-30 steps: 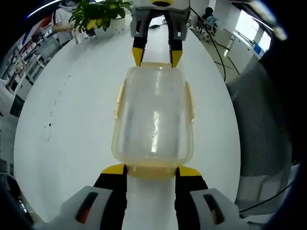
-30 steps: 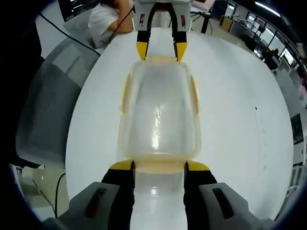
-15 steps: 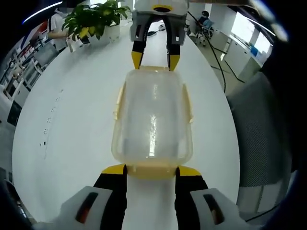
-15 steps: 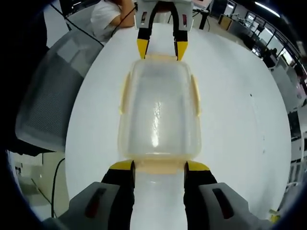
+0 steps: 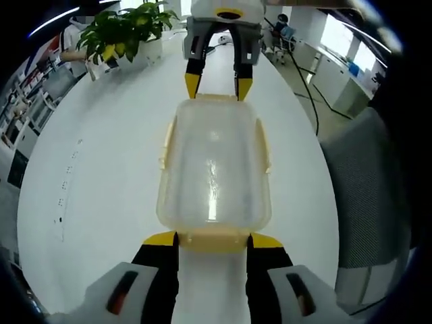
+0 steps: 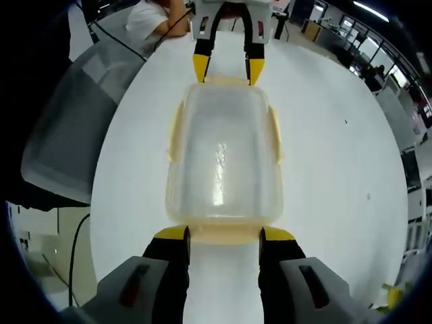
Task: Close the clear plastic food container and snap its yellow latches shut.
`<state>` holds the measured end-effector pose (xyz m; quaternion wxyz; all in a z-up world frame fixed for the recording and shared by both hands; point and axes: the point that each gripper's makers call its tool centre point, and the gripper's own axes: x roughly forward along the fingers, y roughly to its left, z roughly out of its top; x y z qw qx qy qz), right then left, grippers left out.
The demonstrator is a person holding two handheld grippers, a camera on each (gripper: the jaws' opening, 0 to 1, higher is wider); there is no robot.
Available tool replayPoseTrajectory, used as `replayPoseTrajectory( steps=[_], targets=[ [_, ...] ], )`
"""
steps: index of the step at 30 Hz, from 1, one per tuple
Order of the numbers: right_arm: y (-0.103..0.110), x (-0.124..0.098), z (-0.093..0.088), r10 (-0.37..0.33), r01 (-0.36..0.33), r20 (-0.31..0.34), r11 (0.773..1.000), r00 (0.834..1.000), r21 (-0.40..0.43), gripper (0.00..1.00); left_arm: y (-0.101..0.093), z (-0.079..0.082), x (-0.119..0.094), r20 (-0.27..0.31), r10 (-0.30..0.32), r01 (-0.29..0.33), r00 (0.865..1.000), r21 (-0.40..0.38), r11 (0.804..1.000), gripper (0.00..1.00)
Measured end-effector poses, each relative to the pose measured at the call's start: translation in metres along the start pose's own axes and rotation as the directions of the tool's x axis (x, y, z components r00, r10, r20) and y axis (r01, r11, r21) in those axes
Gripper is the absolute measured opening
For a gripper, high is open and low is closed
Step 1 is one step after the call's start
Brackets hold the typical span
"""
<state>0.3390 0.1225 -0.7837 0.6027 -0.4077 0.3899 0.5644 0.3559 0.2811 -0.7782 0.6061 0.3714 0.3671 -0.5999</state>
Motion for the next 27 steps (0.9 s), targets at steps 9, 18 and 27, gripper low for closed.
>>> replayPoseTrajectory(
  steps=[9,18,27],
  targets=[
    [0.0,0.003,-0.004,0.001,-0.001,0.006,1.0,1.0,0.007,0.37,0.0,0.001,0.005,0.007,-0.014,0.014,1.0,-0.008,1.0,0.33],
    [0.003,0.005,-0.006,0.007,-0.008,0.026,1.0,1.0,0.007,0.37,-0.004,0.0,0.008,-0.004,-0.013,0.013,1.0,-0.003,1.0,0.33],
    [0.005,0.006,-0.006,0.022,-0.023,0.062,1.0,0.998,0.013,0.37,-0.005,-0.001,0.012,-0.01,-0.029,0.029,1.0,-0.013,0.999,0.33]
  ],
)
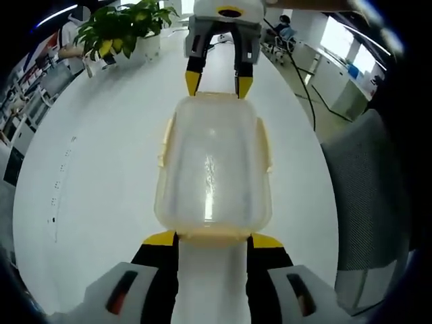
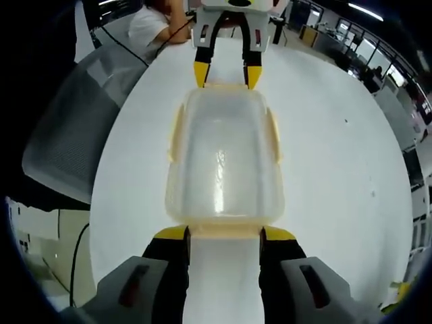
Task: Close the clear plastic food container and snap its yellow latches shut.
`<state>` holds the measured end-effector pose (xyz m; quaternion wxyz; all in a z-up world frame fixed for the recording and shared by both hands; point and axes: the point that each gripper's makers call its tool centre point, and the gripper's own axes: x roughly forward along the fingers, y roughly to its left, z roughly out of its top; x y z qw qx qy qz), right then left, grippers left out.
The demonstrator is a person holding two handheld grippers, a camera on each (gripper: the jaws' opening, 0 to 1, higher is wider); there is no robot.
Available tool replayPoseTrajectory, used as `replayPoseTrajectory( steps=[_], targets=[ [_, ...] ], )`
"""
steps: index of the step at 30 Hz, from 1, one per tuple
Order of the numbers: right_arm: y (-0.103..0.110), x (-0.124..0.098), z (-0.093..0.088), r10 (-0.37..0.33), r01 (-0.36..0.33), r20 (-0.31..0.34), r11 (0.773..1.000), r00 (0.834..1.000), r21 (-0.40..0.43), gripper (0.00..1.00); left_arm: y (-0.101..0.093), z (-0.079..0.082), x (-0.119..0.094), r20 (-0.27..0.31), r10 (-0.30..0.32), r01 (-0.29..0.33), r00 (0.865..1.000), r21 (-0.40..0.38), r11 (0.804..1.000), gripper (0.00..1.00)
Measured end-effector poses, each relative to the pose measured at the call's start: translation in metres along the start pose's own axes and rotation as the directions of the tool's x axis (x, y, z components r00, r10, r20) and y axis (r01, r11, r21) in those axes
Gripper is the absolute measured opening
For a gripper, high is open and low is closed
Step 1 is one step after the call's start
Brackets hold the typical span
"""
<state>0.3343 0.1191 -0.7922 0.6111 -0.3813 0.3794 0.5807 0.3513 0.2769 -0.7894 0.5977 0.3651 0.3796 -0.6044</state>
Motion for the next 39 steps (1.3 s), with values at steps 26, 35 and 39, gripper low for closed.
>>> replayPoseTrajectory(
  steps=[26,35,39],
  targets=[
    [-0.006,-0.022,0.004,-0.091,0.078,0.087,0.987,0.992,0.141,0.46,0.001,0.004,-0.019,0.111,0.009,0.01,0.994,-0.166,0.986,0.34],
    [-0.009,-0.038,0.015,-0.165,0.088,0.191,0.929,0.967,0.359,0.45,0.008,0.01,-0.031,0.23,0.092,0.003,0.969,-0.381,0.924,0.32],
    [-0.004,-0.038,0.02,-0.191,0.045,0.249,0.868,0.949,0.495,0.45,0.002,0.016,-0.034,0.298,0.12,0.043,0.947,-0.489,0.871,0.3]
  ],
)
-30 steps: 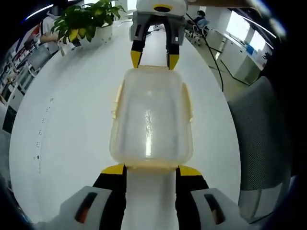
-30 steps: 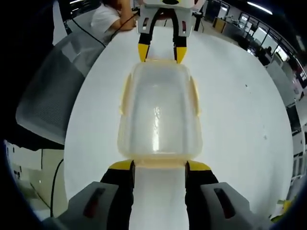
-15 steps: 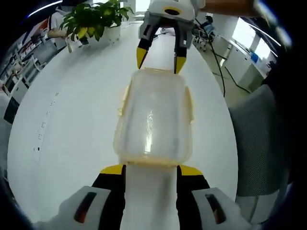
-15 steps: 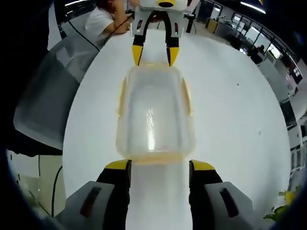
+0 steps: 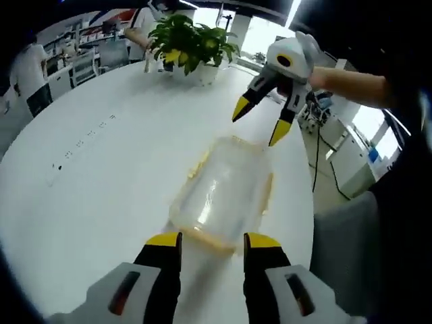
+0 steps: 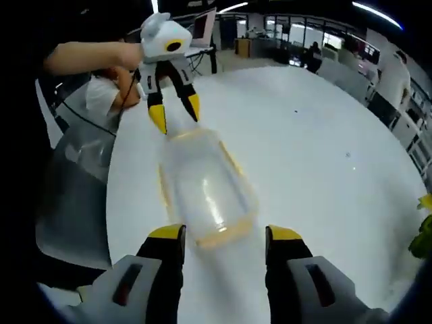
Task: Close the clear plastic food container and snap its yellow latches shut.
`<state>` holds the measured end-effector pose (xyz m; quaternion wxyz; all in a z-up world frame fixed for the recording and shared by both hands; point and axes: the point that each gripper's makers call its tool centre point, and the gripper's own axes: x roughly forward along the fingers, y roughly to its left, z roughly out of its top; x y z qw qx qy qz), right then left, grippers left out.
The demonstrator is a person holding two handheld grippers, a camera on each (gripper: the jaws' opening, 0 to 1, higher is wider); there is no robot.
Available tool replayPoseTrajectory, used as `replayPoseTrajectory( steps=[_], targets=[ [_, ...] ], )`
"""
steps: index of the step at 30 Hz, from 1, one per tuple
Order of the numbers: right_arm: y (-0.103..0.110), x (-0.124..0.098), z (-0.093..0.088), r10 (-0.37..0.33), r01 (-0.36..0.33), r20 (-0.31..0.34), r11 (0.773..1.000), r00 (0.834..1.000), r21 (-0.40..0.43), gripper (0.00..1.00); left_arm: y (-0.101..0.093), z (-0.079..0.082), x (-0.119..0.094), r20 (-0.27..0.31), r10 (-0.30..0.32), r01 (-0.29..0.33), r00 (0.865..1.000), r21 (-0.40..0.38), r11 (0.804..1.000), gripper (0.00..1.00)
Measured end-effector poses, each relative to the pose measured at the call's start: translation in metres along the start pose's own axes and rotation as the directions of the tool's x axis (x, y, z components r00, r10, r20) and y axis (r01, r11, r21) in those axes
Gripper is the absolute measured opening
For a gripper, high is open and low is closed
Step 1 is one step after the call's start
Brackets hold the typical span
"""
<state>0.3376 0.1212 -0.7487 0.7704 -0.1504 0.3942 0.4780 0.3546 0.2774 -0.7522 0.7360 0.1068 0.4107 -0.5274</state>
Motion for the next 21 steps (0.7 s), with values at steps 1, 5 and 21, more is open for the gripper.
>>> replayPoseTrajectory(
  steps=[1,5,21],
  targets=[
    [0.002,0.0,-0.003,-0.002,0.002,0.004,0.999,1.0,0.032,0.44,0.0,0.0,0.001,0.017,0.001,-0.001,1.0,-0.027,1.0,0.3],
    [0.005,0.004,-0.011,-0.025,0.023,0.017,0.995,1.0,0.096,0.42,0.013,-0.019,0.005,-0.029,0.099,-0.102,0.995,-0.126,0.987,0.28],
    [0.012,0.025,-0.019,-0.051,0.027,0.08,0.959,0.996,0.283,0.38,0.004,-0.019,0.019,0.082,0.123,-0.087,0.989,-0.349,0.933,0.26]
  ],
)
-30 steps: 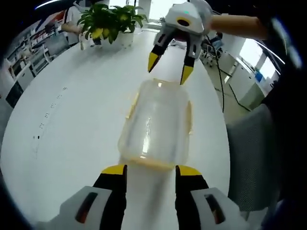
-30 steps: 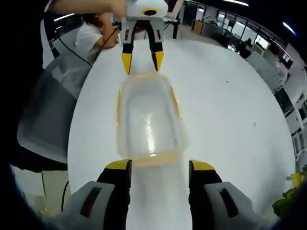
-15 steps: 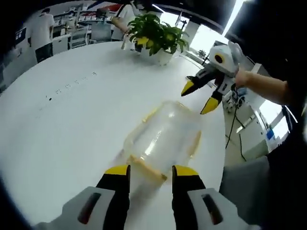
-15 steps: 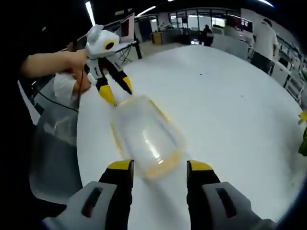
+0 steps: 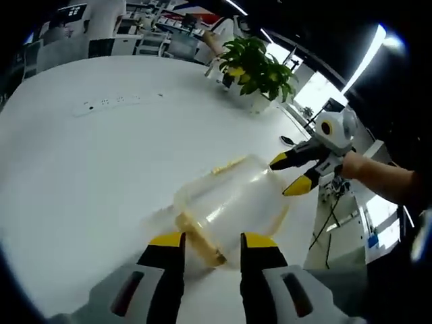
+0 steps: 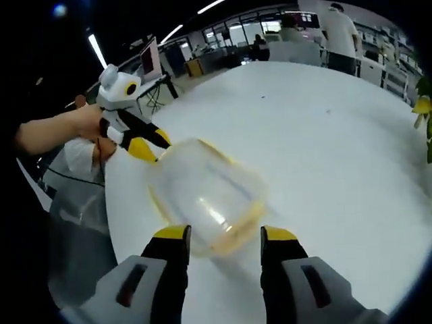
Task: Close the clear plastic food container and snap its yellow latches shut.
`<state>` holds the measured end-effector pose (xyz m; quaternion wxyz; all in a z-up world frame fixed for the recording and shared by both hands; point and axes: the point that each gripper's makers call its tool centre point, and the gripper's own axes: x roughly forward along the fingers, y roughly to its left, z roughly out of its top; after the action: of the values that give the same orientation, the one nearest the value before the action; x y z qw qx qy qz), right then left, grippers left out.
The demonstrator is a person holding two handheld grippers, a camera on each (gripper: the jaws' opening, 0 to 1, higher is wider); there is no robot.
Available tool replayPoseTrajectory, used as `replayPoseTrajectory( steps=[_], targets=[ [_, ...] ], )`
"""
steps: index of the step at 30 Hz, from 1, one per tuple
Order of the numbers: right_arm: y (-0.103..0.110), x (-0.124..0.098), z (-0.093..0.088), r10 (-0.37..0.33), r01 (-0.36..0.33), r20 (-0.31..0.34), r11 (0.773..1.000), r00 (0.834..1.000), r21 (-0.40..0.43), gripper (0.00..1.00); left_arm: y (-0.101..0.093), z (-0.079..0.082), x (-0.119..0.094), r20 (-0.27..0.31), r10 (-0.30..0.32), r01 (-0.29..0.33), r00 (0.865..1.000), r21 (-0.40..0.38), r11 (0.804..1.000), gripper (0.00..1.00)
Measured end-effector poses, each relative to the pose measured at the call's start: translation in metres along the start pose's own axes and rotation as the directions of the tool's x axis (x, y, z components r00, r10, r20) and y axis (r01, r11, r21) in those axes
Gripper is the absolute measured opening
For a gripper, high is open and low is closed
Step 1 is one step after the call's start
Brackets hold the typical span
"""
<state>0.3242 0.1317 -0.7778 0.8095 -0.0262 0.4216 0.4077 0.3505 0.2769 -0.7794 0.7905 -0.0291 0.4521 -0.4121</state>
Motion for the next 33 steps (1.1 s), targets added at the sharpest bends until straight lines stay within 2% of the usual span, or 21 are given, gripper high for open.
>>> replayPoseTrajectory(
  steps=[2,4,5,9,14,20,22,23,24,25,29,33],
  targets=[
    [0.0,0.001,0.0,0.005,-0.006,0.012,0.999,1.0,0.039,0.37,0.001,-0.003,0.0,-0.006,0.015,-0.015,1.0,0.01,1.0,0.25],
    [-0.002,0.0,-0.001,0.009,-0.01,0.02,0.999,1.0,0.05,0.36,0.002,-0.001,0.0,0.011,0.023,-0.023,1.0,-0.024,0.999,0.24],
    [0.0,0.0,-0.001,0.017,-0.019,0.02,0.996,1.0,0.085,0.35,0.001,-0.001,0.0,0.012,0.023,-0.023,1.0,-0.016,1.0,0.24],
    [0.002,0.0,0.0,0.023,-0.025,0.033,0.998,0.999,0.06,0.34,0.002,0.0,0.001,0.028,0.04,-0.039,0.999,-0.034,0.999,0.23],
    [0.0,0.0,0.001,0.025,-0.026,0.017,0.998,1.0,0.049,0.33,0.001,0.0,0.0,0.034,0.053,-0.052,0.998,-0.012,0.999,0.21],
    [0.0,0.001,0.001,0.033,-0.035,0.033,0.999,0.999,0.033,0.31,0.0,0.0,0.0,0.045,0.049,-0.049,0.998,-0.001,0.999,0.2],
    [0.001,0.003,0.002,0.051,-0.051,-0.001,0.996,0.999,0.078,0.28,-0.003,0.002,0.001,0.061,0.044,-0.043,0.997,-0.014,0.999,0.17],
    [0.0,0.002,0.005,0.066,-0.065,-0.004,0.996,0.998,0.061,0.28,0.005,-0.002,0.0,0.068,0.043,-0.046,0.997,0.05,0.998,0.17],
    [0.0,0.002,0.007,0.062,-0.063,0.012,0.996,0.998,0.058,0.28,0.008,-0.009,-0.001,0.06,0.042,-0.043,0.997,0.006,0.999,0.17],
    [0.001,0.002,0.004,0.066,-0.067,0.017,0.996,0.998,0.064,0.28,0.01,-0.01,-0.002,0.064,0.041,-0.041,0.997,-0.005,0.999,0.17],
    [0.003,0.005,-0.001,0.064,-0.067,0.037,0.994,0.997,0.09,0.29,0.001,-0.001,0.0,0.065,0.044,-0.043,0.997,-0.017,0.999,0.18],
    [0.003,0.004,0.0,0.048,-0.052,0.041,0.993,0.998,0.104,0.3,0.0,0.0,0.001,0.069,0.046,-0.044,0.997,-0.031,0.999,0.19]
  ],
)
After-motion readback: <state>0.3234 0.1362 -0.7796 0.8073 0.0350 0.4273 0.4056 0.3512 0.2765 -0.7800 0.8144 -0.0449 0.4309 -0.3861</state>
